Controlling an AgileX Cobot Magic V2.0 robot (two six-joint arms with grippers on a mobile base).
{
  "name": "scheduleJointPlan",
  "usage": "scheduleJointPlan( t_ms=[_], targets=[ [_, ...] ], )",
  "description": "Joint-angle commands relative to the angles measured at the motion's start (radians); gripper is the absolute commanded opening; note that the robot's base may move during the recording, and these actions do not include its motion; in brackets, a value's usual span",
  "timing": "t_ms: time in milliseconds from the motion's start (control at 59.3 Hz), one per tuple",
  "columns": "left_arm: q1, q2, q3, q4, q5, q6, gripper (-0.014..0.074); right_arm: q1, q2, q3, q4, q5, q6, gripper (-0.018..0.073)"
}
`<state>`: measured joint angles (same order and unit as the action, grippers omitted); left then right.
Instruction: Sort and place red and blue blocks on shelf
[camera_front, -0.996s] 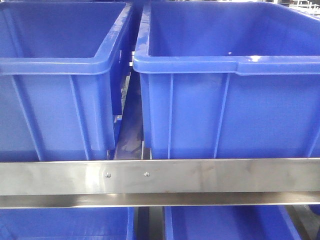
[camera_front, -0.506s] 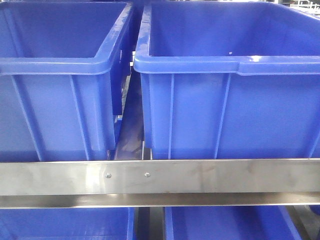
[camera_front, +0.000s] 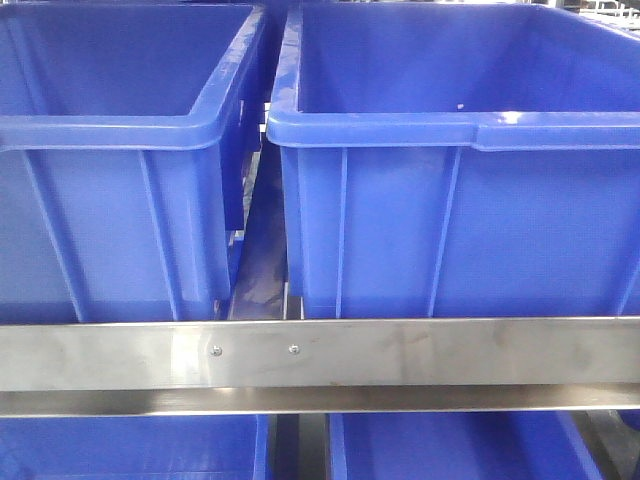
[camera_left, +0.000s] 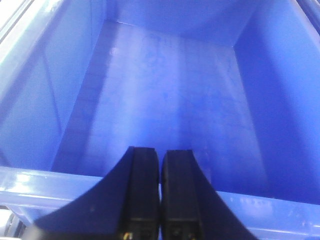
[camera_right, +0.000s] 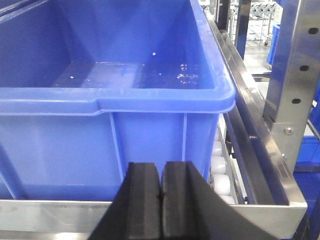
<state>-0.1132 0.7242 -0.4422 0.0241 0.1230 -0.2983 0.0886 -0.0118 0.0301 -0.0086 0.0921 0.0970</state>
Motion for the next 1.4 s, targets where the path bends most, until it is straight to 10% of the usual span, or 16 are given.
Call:
scheduleJointPlan(
  t_ms=[0,540,759,1384],
  targets=[
    [-0.007,-0.005,-0.03,-0.002,-0.084,-0.009,0.0127,-0.005,-0.018,-0.02,0.001,-0.08,-0.013,0.0069],
    [-0.007,-0.005,-0.03,-0.002,-0.084,-0.009,0.0127,-0.005,-0.018,-0.02,0.001,-0.08,-0.013,0.0069],
    [-0.01,-0.057,-0.009,0.13,-0.084,0.016,0.0127,-0.005,-0.018,-0.02,0.001,-0.08,-0.013,0.0069],
    [-0.01,-0.75,0.487,0.08,-0.09,0.016,0.0127,-0.005,-0.018,-0.02,0.001,-0.08,-0.013,0.0069]
  ],
)
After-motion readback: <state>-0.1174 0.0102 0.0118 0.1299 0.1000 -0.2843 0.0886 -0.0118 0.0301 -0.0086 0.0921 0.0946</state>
